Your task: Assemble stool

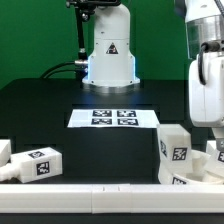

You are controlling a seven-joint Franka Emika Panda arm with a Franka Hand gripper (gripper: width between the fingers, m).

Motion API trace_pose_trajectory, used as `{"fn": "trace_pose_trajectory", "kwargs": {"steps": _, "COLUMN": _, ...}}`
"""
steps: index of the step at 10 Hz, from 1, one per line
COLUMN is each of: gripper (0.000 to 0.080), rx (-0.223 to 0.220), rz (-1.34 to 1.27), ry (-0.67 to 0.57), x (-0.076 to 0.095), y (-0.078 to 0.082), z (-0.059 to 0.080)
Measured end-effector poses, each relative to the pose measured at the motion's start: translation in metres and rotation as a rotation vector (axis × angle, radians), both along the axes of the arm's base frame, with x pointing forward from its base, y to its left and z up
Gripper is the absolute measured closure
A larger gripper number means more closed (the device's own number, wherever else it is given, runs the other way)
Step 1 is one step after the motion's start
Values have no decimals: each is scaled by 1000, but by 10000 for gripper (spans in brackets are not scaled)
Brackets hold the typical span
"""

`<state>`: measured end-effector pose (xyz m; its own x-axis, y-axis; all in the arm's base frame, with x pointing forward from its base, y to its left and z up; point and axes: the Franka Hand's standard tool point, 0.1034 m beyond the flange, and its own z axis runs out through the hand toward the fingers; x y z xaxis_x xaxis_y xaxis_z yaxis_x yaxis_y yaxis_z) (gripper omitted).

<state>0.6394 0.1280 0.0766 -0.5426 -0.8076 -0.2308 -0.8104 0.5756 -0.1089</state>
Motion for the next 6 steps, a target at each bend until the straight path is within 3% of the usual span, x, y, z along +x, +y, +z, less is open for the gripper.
{"fn": "trace_pose_trajectory", "kwargs": {"steps": 3, "gripper": 463, "rx": -16, "rz": 56, "ry": -15, "x": 0, "y": 1, "z": -1}}
{"fn": "trace_pose_trajectory", "kwargs": {"steps": 4, "gripper": 292, "rx": -30, "rz": 121, "ry": -25, "x": 0, "y": 0, "z": 1}}
{"fn": "trace_pose_trajectory", "kwargs": {"steps": 5, "gripper": 180, "rx": -46, "rz": 222, "ry": -50, "x": 4, "y": -2, "z": 11}}
{"fn": "trace_pose_trajectory", "kwargs": {"steps": 6, "gripper": 159, "rx": -81, "rz": 415, "ry": -72, "x": 6, "y": -2, "z": 21}}
